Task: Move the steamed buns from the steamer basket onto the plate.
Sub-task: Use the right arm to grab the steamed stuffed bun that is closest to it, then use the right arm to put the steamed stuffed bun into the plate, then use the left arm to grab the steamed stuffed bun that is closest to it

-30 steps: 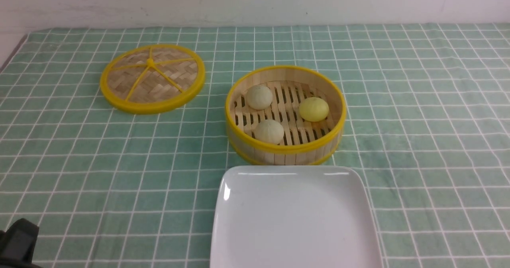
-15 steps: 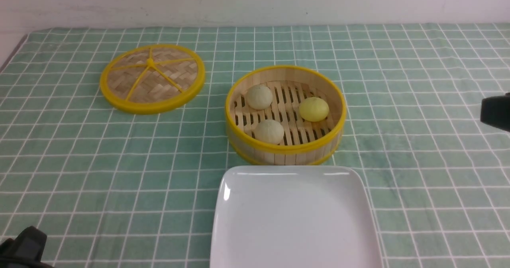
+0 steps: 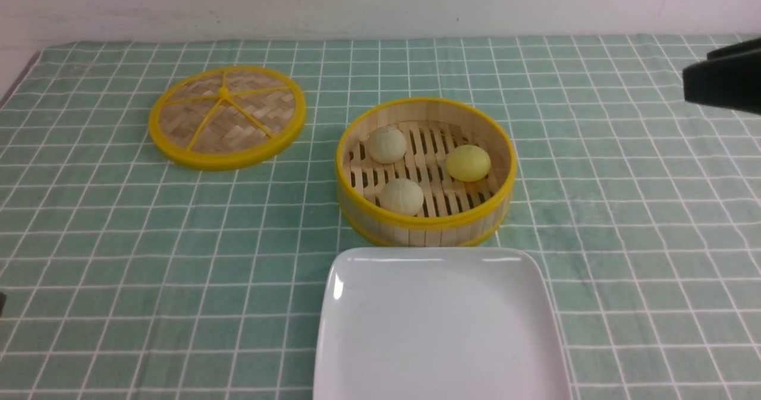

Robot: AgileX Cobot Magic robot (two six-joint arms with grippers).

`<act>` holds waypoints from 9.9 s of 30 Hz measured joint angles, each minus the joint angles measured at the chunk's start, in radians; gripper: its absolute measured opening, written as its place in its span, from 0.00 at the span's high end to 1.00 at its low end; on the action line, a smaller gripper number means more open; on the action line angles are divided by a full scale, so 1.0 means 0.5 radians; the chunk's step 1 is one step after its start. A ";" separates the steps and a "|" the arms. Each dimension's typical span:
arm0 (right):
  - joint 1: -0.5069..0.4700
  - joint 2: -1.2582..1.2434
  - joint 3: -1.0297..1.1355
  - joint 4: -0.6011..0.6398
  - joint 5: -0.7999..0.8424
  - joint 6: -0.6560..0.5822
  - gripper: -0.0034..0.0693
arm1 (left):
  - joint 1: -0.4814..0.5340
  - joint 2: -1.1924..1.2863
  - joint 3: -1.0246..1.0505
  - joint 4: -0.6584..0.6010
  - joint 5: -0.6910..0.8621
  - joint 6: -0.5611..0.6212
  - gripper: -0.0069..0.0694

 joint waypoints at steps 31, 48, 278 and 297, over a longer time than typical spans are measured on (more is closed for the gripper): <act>0.000 0.549 -0.549 -0.089 0.223 -0.060 0.45 | 0.000 1.705 -1.059 -1.553 0.507 2.225 0.45; 0.662 1.334 -1.202 -1.157 0.182 0.417 0.45 | 0.000 2.020 -1.061 -2.225 0.880 2.889 0.45; 0.975 -0.922 -0.746 -1.805 0.433 1.307 0.18 | -0.736 3.466 -1.662 -2.772 0.354 3.903 0.39; 0.975 -0.998 -0.431 -1.844 0.277 1.306 0.18 | -0.737 3.511 -2.508 -0.492 0.996 1.513 0.39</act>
